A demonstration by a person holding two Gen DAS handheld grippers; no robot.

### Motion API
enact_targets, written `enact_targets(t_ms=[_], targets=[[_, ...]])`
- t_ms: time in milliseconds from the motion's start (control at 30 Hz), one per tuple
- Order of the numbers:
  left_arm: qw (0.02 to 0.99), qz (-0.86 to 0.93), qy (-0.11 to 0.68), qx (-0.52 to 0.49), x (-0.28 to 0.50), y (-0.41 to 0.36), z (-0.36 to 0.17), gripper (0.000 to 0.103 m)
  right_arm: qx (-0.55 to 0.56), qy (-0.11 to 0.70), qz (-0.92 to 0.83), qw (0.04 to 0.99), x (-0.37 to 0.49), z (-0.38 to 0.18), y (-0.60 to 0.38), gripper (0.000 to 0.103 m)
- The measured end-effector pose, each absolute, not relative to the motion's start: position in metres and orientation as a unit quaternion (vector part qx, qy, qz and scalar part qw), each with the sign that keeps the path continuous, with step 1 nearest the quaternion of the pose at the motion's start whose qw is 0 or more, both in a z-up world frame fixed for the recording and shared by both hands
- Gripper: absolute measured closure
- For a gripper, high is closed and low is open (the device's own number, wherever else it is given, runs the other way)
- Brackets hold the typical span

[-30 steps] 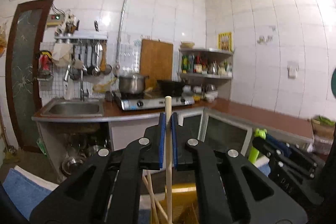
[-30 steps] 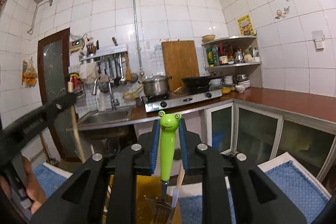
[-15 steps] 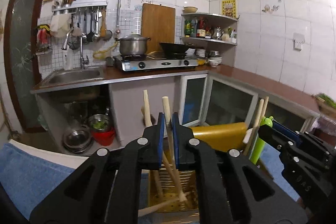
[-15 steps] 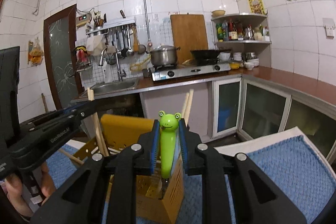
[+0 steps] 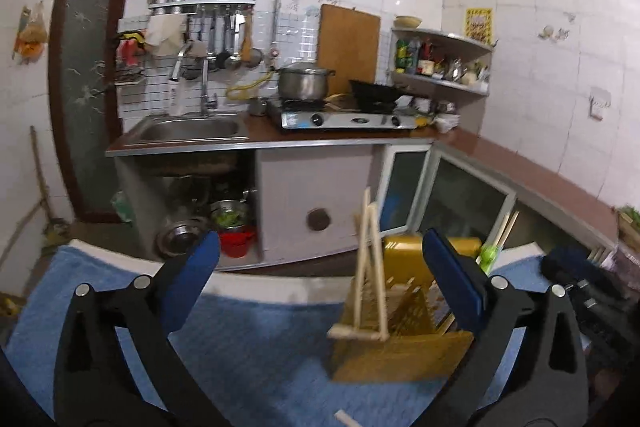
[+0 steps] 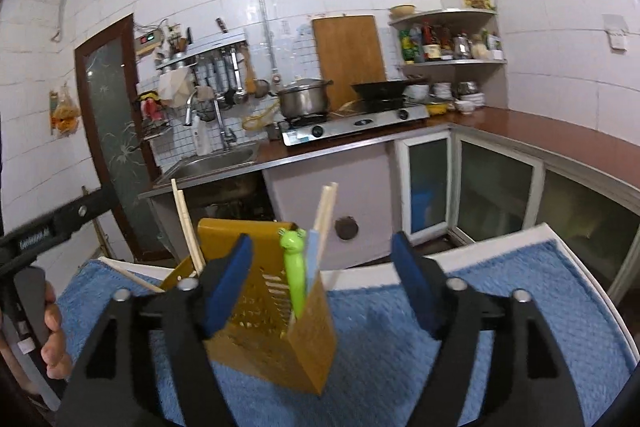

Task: Organize utensils
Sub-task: 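Lower both open grippers toward the last chopstick and metal utensil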

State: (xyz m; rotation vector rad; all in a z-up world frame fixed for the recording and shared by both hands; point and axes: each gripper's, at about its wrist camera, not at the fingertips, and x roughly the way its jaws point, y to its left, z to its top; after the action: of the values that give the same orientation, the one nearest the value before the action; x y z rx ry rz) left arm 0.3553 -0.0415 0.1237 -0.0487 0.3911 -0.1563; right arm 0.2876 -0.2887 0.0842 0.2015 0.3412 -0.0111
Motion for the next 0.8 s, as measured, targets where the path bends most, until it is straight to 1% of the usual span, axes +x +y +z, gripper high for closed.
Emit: enact_targets(t_ms=[33,133,300,500,800], targets=[[0.978,-0.072,0.195,-0.020,0.349,-0.039,0.122,0.005,0.100,0.172,-0.011,0.980,0.283,0.083,-0.290,0.016],[0.976,-0.064,0.208,-0.019,0.332,-0.030,0.110,0.005,0.096,0.180,-0.031,0.978,0.266,0.071,-0.294,0.011],[0.965,-0.052,0.251,-0.049,0.312,-0.012,0.081,0.005,0.073,0.216,-0.068,0.971,0.250,0.045,-0.297,0.007],[0.946,-0.064,0.314,-0.035,0.301,-0.008,0.046,0.005,0.066,0.265,-0.088,0.958,0.238,0.018,-0.302,0.007],[0.919,-0.067,0.386,-0.037,0.284,-0.015,0.001,0.005,0.090,0.296,-0.085,0.947,0.231,-0.012,-0.309,0.007]])
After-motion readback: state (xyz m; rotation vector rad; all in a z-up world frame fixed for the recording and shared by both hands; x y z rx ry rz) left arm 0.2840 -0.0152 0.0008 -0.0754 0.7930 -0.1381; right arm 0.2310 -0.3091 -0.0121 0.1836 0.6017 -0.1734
